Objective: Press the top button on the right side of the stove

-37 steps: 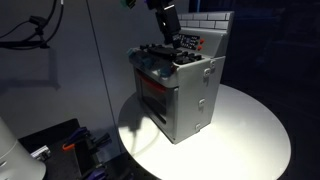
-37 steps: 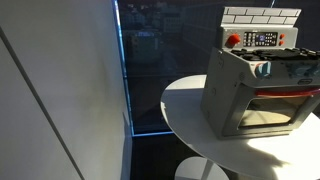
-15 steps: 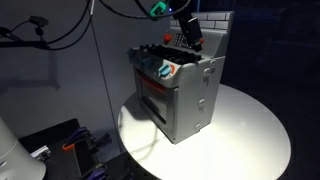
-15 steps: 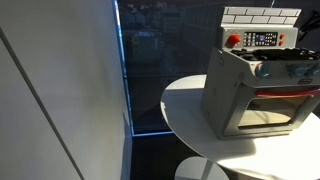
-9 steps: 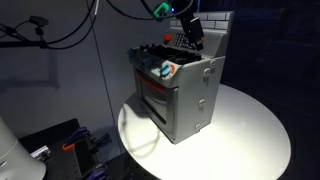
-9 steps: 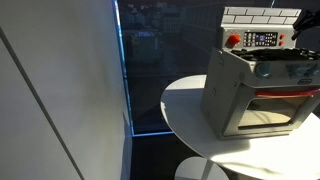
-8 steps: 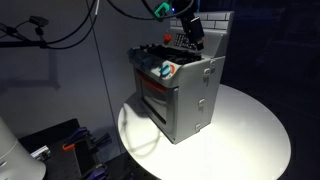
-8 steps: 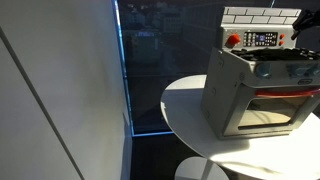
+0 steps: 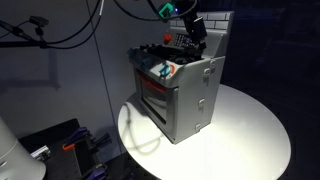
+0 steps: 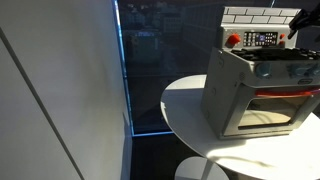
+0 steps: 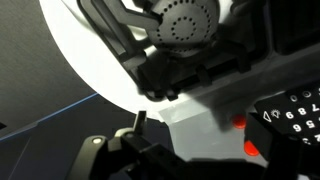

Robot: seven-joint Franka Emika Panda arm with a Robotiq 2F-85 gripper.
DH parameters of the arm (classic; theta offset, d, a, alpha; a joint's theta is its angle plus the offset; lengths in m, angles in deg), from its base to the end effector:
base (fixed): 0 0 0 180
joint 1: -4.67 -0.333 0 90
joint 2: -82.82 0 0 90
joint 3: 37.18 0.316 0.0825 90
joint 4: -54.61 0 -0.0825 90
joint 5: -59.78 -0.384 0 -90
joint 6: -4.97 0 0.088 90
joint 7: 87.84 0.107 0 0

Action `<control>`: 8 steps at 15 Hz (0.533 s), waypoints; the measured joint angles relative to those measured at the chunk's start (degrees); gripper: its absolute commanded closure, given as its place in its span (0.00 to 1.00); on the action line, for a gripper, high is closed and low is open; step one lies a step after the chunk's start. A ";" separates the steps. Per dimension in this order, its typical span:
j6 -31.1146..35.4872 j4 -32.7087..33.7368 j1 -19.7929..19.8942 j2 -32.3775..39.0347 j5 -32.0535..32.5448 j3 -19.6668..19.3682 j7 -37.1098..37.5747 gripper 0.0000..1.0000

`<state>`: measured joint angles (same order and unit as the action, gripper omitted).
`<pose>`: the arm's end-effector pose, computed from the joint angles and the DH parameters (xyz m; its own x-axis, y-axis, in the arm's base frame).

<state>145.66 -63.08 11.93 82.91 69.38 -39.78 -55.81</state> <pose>0.5753 -0.0999 0.4786 0.7349 -0.5475 0.4002 -0.5686 -0.8191 -0.0762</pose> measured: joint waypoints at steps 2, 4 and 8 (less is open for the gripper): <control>0.01 0.66 -0.15 0.61 0.00 -0.20 0.01 0.00; 0.04 1.17 -0.32 1.11 0.00 -0.39 0.01 0.00; 0.12 2.08 -0.59 1.83 0.00 -0.66 0.02 0.00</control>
<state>145.77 -61.01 11.34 84.74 69.38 -40.44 -55.80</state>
